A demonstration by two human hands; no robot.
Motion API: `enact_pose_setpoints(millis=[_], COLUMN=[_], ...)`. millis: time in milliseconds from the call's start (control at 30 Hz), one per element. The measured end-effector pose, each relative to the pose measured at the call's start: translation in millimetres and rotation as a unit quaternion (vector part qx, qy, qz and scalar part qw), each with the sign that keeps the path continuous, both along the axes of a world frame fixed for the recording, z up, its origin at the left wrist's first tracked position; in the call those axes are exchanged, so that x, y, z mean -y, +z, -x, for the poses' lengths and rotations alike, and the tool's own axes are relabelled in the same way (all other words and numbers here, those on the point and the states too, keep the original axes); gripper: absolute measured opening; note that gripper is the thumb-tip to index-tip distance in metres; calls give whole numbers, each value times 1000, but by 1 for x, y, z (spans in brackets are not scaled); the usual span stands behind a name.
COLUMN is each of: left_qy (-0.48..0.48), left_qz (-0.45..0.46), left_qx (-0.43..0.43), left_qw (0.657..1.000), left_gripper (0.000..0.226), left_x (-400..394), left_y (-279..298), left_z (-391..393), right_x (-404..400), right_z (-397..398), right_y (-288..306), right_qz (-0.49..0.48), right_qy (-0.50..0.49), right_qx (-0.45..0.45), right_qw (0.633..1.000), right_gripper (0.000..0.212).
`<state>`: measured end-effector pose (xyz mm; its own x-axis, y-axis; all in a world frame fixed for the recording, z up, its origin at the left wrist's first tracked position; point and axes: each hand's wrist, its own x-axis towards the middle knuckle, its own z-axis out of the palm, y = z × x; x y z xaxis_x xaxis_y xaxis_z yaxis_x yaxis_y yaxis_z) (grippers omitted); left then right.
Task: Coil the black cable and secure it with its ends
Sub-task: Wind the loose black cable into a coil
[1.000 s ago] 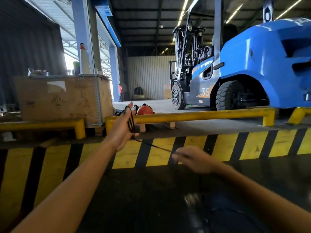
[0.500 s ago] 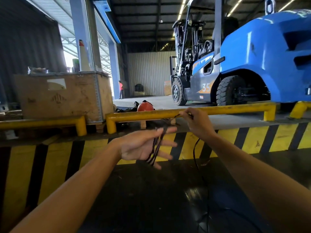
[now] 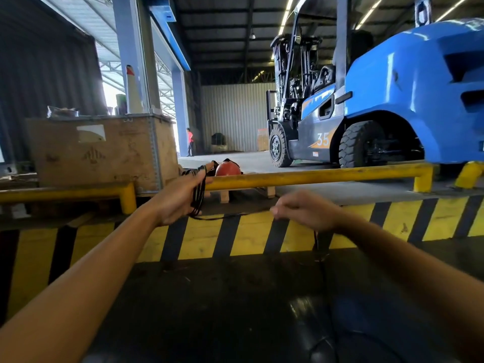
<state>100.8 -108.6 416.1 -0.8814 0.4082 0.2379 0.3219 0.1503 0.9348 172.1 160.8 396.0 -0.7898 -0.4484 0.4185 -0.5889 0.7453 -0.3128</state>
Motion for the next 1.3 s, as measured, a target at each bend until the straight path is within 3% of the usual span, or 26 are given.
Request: enact_pose_setpoints(millis=[100, 200, 267, 367, 433, 533, 600, 733, 867, 1000, 1133, 1200, 1300], left_qy=[-27, -96, -170, -299, -356, -282, -191, -65, -25, -74, -184, -241, -320], left_qz=[102, 208, 227, 139, 14, -219, -284, -202, -69, 57, 193, 156, -7], left_qx=[60, 112, 159, 211, 215, 181, 156, 118, 98, 135, 166, 187, 206], left_qw=[993, 967, 946, 920, 909, 916, 927, 970, 993, 986, 949, 940, 925], left_gripper=[38, 29, 33, 41, 48, 46, 39, 45, 37, 42, 45, 45, 44], left_x=[1, -17, -27, -37, -43, -54, -56, -43, -32, -38, -57, -64, -66], left_y=[-16, -23, -25, -28, -28, -17, -13, -26, -46, -57, -48, -42, -34], left_z=[-5, -20, -24, -25, -27, -29, -24, -5, 2, -1, -19, -26, -29], right_x=[-22, -21, -13, -4, 6, 38, 58, 38, -6, -25, -18, -12, -6], right_z=[12, 29, 40, 50, 48, 25, 4, -9, 9, 24, 43, 48, 48], right_y=[23, 29, 25, 1, -29, -78, -95, -73, -33, 3, 5, -6, -32], right_qz=[98, 117, 156, 192, 175, 17, -55, -114, -134, -64, 33, 80, 131], right_qy=[-52, -110, -133, -180, -177, -109, -41, -13, -28, -48, -78, -99, -100], right_qx=[-44, -127, -163, -159, -106, 29, 113, 117, 17, -74, -148, -163, -92], right_qw=[993, 979, 965, 951, 963, 993, 991, 987, 990, 994, 985, 978, 982], right_gripper=[17, 16, 21, 22, 21, 20, 25, 29, 24, 22, 15, 16, 24])
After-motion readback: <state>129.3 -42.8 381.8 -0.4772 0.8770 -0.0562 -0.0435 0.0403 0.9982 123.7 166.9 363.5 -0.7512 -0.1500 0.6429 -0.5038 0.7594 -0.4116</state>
